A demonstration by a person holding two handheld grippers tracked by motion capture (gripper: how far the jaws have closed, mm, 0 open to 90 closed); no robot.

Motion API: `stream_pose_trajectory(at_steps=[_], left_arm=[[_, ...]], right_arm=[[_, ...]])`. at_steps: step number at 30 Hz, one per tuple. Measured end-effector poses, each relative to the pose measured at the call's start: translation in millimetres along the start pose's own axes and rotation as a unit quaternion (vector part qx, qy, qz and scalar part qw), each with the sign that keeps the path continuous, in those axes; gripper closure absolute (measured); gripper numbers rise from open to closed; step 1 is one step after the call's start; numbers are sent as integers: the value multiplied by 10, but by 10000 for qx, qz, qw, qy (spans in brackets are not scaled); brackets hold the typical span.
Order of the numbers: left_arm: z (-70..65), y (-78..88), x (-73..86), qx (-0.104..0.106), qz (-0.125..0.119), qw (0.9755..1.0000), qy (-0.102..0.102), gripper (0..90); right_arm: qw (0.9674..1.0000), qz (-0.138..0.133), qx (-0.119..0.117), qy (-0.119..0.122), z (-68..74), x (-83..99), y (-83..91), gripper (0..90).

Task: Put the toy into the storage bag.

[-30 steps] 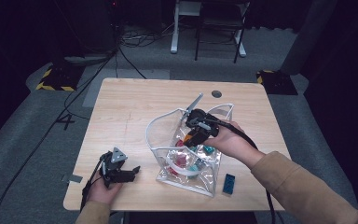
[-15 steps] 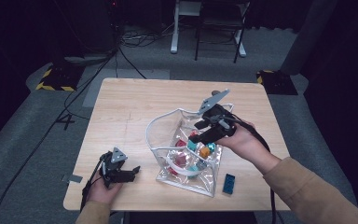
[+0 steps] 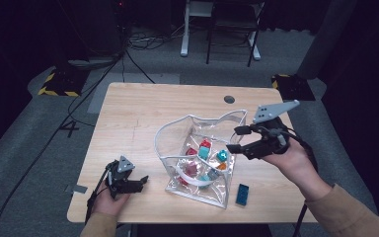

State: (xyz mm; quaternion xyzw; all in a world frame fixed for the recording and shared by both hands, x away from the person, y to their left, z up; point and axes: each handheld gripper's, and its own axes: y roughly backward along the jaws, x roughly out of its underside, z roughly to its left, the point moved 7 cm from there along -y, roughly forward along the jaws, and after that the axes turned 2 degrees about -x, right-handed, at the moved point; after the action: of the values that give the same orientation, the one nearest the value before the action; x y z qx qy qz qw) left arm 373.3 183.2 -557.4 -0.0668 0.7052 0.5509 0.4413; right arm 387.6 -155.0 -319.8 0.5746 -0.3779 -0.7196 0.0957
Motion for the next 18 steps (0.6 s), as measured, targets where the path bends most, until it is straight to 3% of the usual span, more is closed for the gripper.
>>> stream_pose_trajectory(at_steps=[4,10,18], left_arm=[[-1,-1,0,-2,-3,10000,1,200],[-2,-1,0,1,-4,10000,7,199],[-1,-2,-1,-5,-11,10000,1,199]], right_arm=[[9999,-38,143,-73,-7,137,117,279],[9983,-105,384,-423,-49,529,231,207],[9950,108,634,-760,-105,979,133,157]])
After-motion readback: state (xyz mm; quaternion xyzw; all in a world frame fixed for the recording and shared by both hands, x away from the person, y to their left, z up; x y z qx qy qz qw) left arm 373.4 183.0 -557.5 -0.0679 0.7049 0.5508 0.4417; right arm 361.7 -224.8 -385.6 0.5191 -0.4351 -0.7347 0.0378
